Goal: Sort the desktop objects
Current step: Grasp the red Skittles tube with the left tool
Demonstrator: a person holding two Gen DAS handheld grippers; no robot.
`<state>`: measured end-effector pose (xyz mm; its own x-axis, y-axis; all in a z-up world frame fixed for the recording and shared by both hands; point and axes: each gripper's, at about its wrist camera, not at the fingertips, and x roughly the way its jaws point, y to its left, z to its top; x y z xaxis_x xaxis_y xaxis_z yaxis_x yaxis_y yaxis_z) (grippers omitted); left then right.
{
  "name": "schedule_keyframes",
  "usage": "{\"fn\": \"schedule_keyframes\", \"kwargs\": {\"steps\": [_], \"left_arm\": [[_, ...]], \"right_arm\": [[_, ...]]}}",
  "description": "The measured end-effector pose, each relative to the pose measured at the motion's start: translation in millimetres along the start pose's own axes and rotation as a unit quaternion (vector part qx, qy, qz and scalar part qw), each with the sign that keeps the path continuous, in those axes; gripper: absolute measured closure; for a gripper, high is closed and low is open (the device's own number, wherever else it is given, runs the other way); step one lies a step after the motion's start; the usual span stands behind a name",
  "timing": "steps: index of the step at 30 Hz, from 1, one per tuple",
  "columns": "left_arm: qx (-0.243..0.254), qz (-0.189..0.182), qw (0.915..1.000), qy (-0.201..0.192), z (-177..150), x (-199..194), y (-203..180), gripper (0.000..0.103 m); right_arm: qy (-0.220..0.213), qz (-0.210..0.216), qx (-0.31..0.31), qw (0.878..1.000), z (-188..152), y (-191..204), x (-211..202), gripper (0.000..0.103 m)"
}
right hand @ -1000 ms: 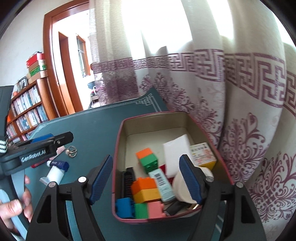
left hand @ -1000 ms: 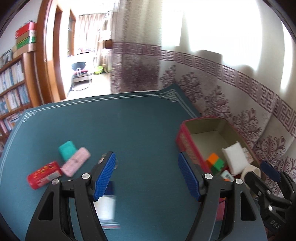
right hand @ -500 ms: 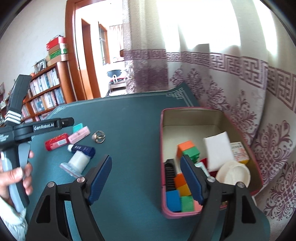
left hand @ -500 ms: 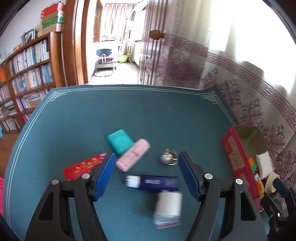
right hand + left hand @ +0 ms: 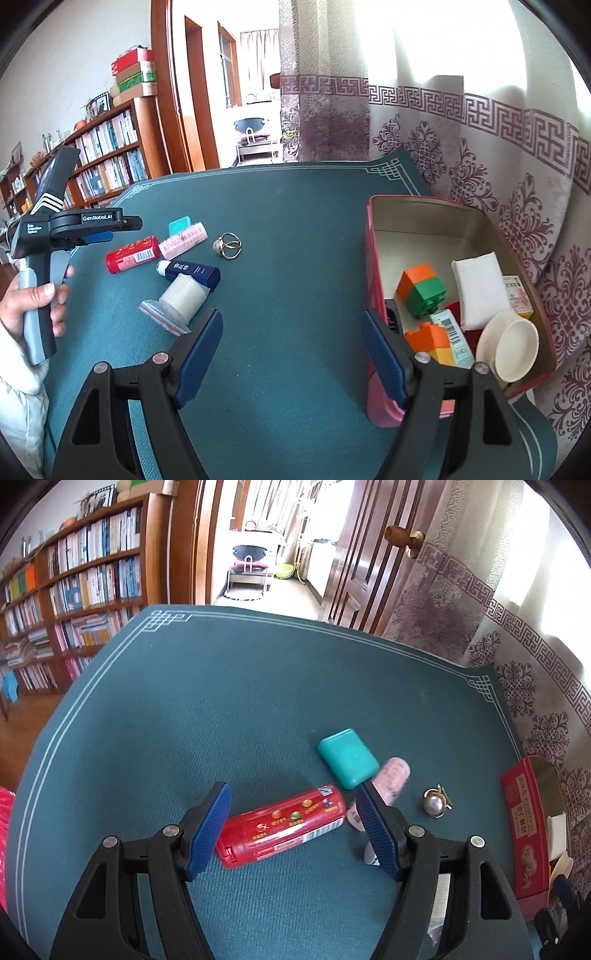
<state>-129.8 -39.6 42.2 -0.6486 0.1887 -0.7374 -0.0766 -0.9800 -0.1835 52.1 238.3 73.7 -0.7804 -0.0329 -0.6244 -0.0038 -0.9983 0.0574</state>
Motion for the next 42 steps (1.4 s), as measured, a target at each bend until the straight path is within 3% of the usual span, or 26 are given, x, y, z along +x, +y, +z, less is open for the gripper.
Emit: {"fn": "schedule_keyframes", "kwargs": {"steps": [8, 11, 15, 23, 27, 31, 34, 38, 42], "left_arm": [[0.009, -0.027, 0.9991, 0.03, -6, 20, 11, 0.03], [-0.013, -0.069, 0.995, 0.071, -9, 33, 18, 0.03], [0.003, -0.083, 0.994, 0.071, -16, 26, 12, 0.029], [0.059, -0.048, 0.9948, 0.068, -28, 21, -9, 0.029], [0.064, -0.037, 0.9953, 0.062, -29, 18, -14, 0.03], [0.074, -0.043, 0.9946, 0.058, -31, 11, -21, 0.052], [0.089, -0.046, 0.993, 0.062, -34, 10, -32, 0.061], [0.12, -0.031, 0.9891, 0.08, -44, 18, -45, 0.063], [0.119, -0.028, 0.9895, 0.077, -44, 19, -46, 0.062]], "right_arm": [[0.012, 0.013, -0.002, 1.0, 0, 9, 6, 0.022], [0.014, 0.015, -0.003, 1.0, -2, 11, 7, 0.022], [0.017, 0.015, -0.005, 1.0, -2, 14, 8, 0.022], [0.025, 0.019, -0.006, 0.999, -1, 19, 14, 0.022], [0.034, 0.025, -0.004, 0.999, 0, 21, 19, 0.022], [0.043, 0.035, 0.008, 0.998, 6, 21, 26, 0.022], [0.046, 0.047, 0.019, 0.998, 13, 22, 31, 0.022], [0.052, 0.058, 0.031, 0.996, 24, 26, 41, 0.022], [0.063, 0.07, 0.027, 0.995, 29, 38, 52, 0.022]]}}
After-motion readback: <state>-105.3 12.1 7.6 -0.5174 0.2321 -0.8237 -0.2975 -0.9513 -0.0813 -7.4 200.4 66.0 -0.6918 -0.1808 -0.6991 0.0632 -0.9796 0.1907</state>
